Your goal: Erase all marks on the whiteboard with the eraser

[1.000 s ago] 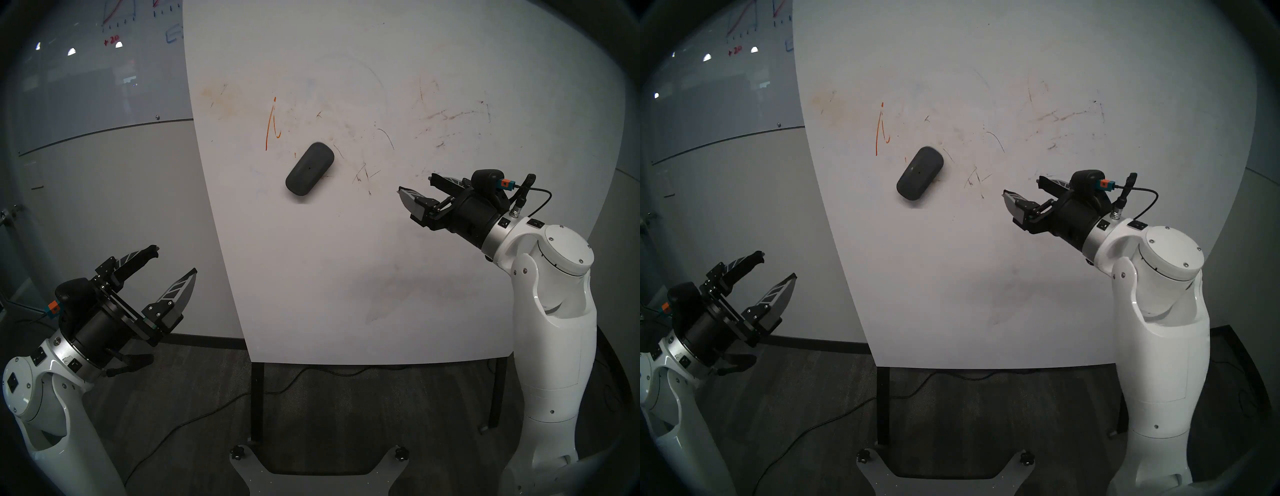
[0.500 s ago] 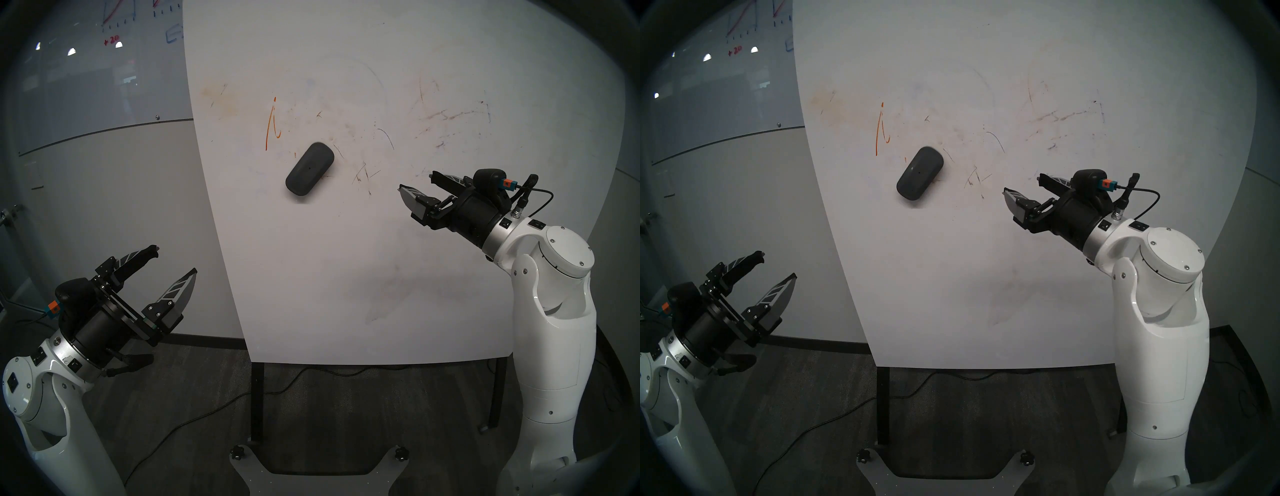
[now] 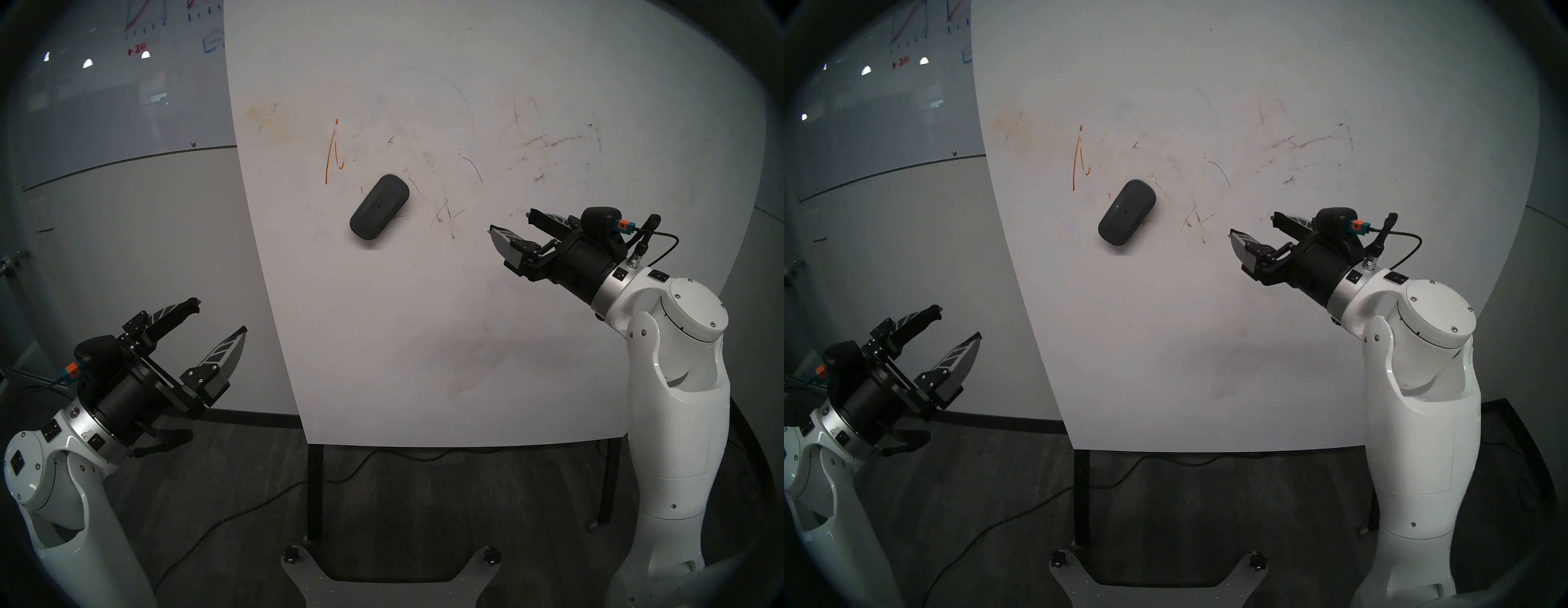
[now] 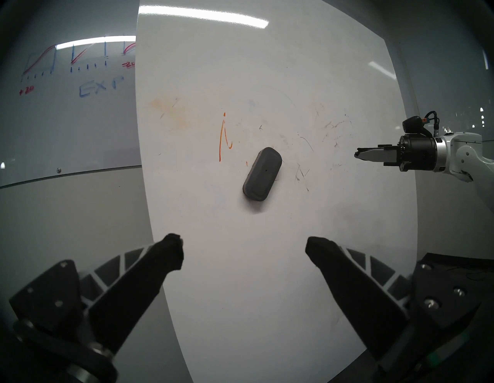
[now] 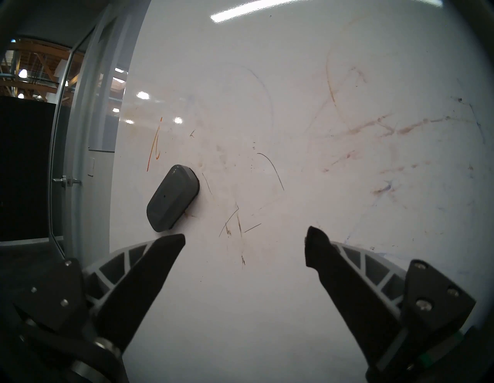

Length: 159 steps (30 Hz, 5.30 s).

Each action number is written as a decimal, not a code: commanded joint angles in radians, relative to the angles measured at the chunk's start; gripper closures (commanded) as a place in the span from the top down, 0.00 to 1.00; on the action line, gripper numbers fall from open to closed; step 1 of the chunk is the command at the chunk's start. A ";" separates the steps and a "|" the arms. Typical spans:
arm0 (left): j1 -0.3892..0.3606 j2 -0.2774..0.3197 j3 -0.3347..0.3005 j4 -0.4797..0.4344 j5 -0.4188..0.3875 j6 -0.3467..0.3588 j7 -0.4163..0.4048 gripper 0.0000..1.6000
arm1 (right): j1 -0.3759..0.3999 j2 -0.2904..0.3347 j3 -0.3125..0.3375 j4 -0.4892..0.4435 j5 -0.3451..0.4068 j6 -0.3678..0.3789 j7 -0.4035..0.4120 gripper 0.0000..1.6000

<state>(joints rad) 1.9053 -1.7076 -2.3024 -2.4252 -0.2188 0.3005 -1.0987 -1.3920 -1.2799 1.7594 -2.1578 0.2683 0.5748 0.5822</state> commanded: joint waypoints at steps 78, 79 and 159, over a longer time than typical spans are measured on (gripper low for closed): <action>-0.621 0.178 0.817 0.283 0.791 0.267 0.440 1.00 | 0.005 -0.012 0.001 -0.012 -0.012 -0.015 0.001 1.00; -0.621 0.178 0.817 0.283 0.791 0.267 0.440 1.00 | 0.005 -0.012 0.001 -0.012 -0.012 -0.015 0.001 1.00; -0.791 0.078 0.927 0.469 0.976 0.374 0.615 0.00 | 0.006 -0.014 0.002 -0.012 -0.015 -0.014 0.003 1.00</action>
<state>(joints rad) 1.1279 -1.6180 -1.3405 -1.9085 0.7655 0.6703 -0.5044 -1.3942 -1.2961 1.7636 -2.1563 0.2540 0.5673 0.5830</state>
